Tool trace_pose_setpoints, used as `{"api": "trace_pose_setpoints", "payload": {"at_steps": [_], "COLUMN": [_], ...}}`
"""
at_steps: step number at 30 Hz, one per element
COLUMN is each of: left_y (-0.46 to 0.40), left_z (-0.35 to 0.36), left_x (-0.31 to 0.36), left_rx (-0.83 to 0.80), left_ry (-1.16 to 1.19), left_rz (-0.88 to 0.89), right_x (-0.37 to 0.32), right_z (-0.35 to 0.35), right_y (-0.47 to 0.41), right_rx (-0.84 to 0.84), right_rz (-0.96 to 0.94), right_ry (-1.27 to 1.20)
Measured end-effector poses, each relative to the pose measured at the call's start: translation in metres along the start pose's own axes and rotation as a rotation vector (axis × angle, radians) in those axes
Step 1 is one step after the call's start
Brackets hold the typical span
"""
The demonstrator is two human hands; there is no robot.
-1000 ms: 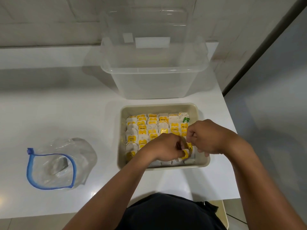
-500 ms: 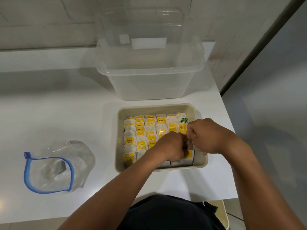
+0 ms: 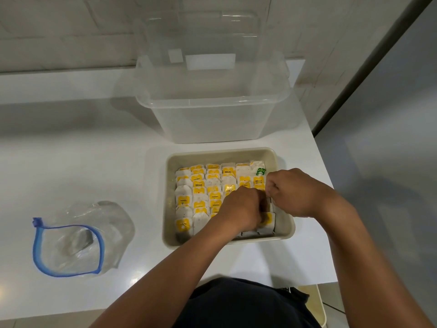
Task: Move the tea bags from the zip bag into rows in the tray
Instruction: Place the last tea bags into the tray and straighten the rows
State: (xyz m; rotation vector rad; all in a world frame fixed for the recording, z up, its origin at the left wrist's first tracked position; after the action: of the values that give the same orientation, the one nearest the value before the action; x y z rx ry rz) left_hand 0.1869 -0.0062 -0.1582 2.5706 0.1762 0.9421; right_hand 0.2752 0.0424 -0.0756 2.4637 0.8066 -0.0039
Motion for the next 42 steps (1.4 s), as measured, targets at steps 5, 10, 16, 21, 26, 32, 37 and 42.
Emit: {"api": "trace_pose_setpoints", "payload": {"at_steps": [5, 10, 16, 21, 26, 32, 37, 42], "left_y": [0.008, 0.012, 0.012, 0.011, 0.011, 0.014, 0.03, 0.068], "left_z": [-0.008, -0.005, 0.002, 0.004, 0.001, -0.003, -0.041, -0.086], "left_x": [0.005, 0.01, 0.011, 0.009, 0.009, 0.009, -0.009, -0.038], "left_rx": [0.03, 0.019, 0.05, 0.047, 0.051, 0.055, 0.116, 0.264], "left_ry": [-0.118, -0.173, -0.246, -0.305, -0.298, -0.232, -0.052, 0.163], "left_rz": [0.085, 0.176, 0.14, 0.082, 0.074, 0.084, 0.021, 0.021], "right_x": [0.002, 0.002, 0.003, 0.003, 0.001, 0.002, -0.003, -0.044], "right_z": [0.001, 0.002, 0.001, 0.0, 0.0, -0.002, -0.005, -0.005], "right_y": [0.0, -0.001, 0.0, 0.001, 0.001, 0.003, 0.003, -0.006], "right_rx": [0.01, 0.007, 0.017, 0.016, 0.015, 0.017, 0.045, 0.091], "right_rz": [0.018, 0.02, 0.03, 0.022, 0.012, 0.02, -0.017, -0.156], "right_ry": [-0.06, -0.069, -0.098, -0.1, -0.106, -0.114, -0.166, -0.169]}}
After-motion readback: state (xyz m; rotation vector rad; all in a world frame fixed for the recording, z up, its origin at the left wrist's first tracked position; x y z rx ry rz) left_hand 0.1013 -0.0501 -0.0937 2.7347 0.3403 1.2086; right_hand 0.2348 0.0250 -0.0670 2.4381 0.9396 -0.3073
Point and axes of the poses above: each hand's wrist, its own y-axis away from the middle knuckle, its own z-axis out of the palm, x = y × z, the point moved 5 cm from there along -y, towards the middle knuckle, and after that the axes turned 7 degrees about y, right-handed, at the moved point
